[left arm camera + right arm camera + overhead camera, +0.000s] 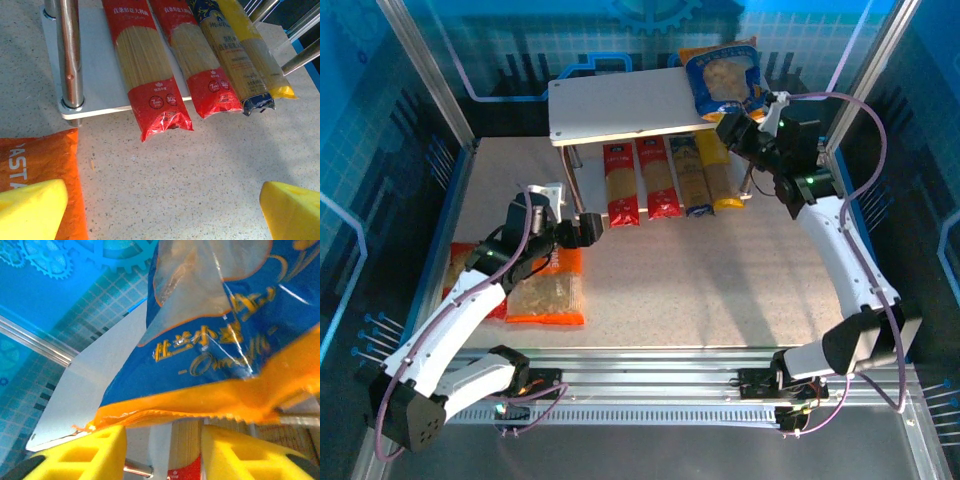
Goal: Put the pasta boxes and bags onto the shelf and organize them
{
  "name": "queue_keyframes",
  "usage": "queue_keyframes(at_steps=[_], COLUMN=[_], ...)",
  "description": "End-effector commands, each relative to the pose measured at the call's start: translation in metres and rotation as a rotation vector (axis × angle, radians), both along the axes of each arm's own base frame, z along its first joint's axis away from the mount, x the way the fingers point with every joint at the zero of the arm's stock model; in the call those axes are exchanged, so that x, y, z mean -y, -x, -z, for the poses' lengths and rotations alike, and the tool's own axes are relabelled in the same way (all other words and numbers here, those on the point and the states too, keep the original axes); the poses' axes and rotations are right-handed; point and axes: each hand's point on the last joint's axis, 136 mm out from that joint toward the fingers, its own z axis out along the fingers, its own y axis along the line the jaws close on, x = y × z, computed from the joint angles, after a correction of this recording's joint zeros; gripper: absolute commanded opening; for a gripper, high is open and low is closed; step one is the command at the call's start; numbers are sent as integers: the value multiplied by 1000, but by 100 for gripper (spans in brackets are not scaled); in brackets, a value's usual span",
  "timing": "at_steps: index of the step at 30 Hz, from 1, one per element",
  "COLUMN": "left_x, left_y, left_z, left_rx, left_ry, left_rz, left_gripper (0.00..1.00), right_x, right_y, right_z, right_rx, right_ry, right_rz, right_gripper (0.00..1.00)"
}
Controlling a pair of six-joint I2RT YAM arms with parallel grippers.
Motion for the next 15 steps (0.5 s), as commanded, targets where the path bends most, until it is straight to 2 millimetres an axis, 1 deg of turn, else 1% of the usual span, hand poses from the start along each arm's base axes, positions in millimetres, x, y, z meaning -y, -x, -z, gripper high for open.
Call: queue_keyframes(at_steps=[1,5,8,11,13,14,15], left_x=[-10,-14,-23,-39,-55,-64,-76], left_y=[4,4,9,22,33,37,42], left_z=[6,9,20,43,57,60,61], left_rx=[-7,-12,-35,-90,-119,-125,-130], left_ry=[-33,-44,-65,-83,-113,-135,-164], left_rz=[-21,-40,-81,-155,-231,-270,-321], left_gripper=[100,100,100,99,99,99,100], right_x=[7,13,13,8,-7,-14,-27], right_y=[29,56,76,92,101,105,109], right_z=[-22,-27,-21,-3,14,22,34], right_rx=[67,76,69,37,11,-6,-32], right_ry=[65,153,226,280,301,306,321], right_rz=[1,-15,-50,-96,-176,-216,-271], right_gripper=[53,66,70,71,69,67,67])
